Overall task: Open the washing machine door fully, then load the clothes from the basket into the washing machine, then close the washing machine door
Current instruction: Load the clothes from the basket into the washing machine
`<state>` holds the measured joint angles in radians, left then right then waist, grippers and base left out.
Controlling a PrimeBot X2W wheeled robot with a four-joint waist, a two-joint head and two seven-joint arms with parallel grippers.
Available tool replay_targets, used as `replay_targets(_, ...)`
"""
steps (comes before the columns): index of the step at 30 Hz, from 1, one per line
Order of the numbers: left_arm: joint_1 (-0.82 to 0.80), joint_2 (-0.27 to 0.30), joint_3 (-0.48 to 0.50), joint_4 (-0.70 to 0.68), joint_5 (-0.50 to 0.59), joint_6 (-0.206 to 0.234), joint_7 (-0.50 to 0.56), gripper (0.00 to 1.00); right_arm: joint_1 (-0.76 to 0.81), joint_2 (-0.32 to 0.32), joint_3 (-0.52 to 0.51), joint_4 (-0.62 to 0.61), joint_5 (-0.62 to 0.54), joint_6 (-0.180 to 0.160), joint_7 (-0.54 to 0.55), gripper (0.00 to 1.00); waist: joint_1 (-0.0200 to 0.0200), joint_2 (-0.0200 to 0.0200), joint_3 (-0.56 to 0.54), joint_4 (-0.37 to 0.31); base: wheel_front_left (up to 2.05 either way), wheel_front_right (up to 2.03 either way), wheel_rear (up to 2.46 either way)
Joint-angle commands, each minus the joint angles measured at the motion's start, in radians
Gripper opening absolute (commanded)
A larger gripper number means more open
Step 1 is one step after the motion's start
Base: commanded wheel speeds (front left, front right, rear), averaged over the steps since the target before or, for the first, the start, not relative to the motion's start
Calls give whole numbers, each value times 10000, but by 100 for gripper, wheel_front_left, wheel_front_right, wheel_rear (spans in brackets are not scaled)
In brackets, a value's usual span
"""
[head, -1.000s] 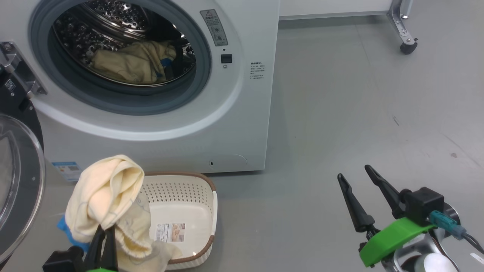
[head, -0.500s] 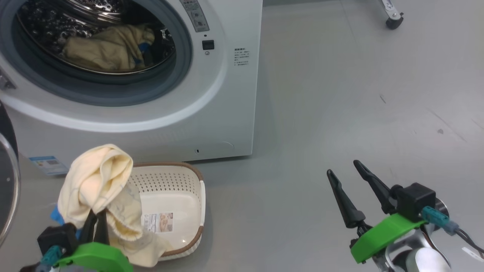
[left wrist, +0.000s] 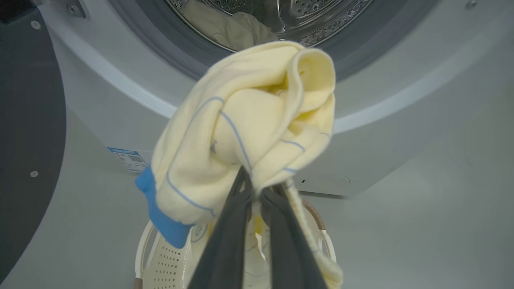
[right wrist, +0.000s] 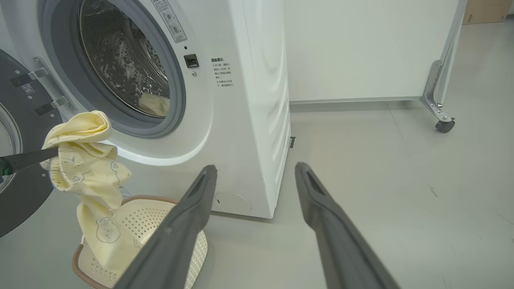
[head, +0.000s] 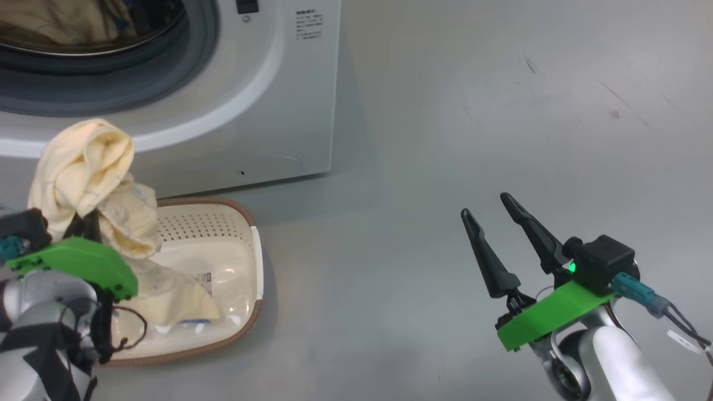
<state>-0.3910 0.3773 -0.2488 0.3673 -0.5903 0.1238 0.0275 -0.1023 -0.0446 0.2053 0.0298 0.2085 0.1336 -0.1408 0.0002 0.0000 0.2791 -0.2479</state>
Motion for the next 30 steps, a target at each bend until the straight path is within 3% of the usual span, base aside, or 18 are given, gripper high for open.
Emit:
replay_targets(1, -666, 522, 501, -75, -5, -43, 114, 0, -426, -56, 246, -238, 85, -29, -156, 100, -2, 0, 528, -444, 0, 0, 0)
replay_targets(16, -5395, 2222, 713, 2100, 42, -583, 2246, 0, -1326, -56, 651, 522, 993, -29, -1082, 100, -2, 0, 2377, -1776, 0, 0, 0)
replay_targets(23, -7394, 3037, 625, 2248, 315, -645, 3272, 0, -1672, -56, 873, 613, 1463, -29, -1199, 100, -2, 0, 3287, -2318, 0, 0, 0)
replay_targets(30, -9097, 3596, 355, 1981, 906, -814, 3275, 0, -1846, -56, 990, 240, 1875, -29, -1206, 100, -2, 0, 4104, -2582, 0, 0, 0)
